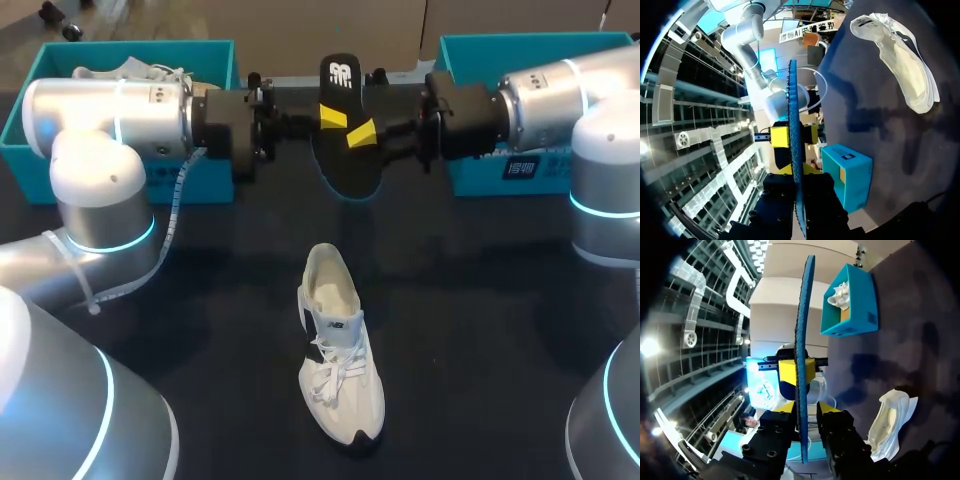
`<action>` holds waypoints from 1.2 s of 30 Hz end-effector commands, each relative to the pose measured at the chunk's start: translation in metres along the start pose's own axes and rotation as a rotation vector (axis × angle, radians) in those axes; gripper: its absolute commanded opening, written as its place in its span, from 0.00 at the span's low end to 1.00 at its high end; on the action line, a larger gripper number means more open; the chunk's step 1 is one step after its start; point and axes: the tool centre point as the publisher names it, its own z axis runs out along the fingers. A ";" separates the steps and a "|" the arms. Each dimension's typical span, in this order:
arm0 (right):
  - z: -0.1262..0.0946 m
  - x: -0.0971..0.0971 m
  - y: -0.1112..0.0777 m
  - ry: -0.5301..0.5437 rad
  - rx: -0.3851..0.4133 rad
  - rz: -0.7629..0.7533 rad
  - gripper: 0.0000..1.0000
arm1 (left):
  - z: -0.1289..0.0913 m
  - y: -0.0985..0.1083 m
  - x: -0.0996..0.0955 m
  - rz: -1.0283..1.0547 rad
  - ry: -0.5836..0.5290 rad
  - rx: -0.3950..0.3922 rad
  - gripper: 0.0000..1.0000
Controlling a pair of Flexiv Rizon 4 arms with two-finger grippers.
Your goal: Take the shoe out of the shoebox, open the shoe tongue, remove and reinsert the insole, then place the shoe into the shoebox
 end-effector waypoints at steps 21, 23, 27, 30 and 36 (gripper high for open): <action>-0.001 -0.002 0.005 0.004 -0.059 -0.039 0.00 | -0.013 -0.007 -0.005 -0.002 0.044 -0.004 1.00; -0.004 -0.004 0.005 0.008 -0.071 -0.047 0.00 | -0.023 -0.010 -0.005 -0.009 0.065 0.003 1.00; -0.007 -0.005 0.006 0.020 -0.088 -0.093 0.00 | -0.046 -0.015 0.000 -0.067 0.142 0.010 1.00; -0.008 -0.006 0.006 0.027 -0.098 -0.149 0.00 | -0.056 -0.019 0.003 -0.099 0.195 0.032 1.00; -0.009 -0.006 0.006 -0.025 -0.128 -0.198 0.00 | -0.056 -0.019 0.003 -0.099 0.195 0.032 1.00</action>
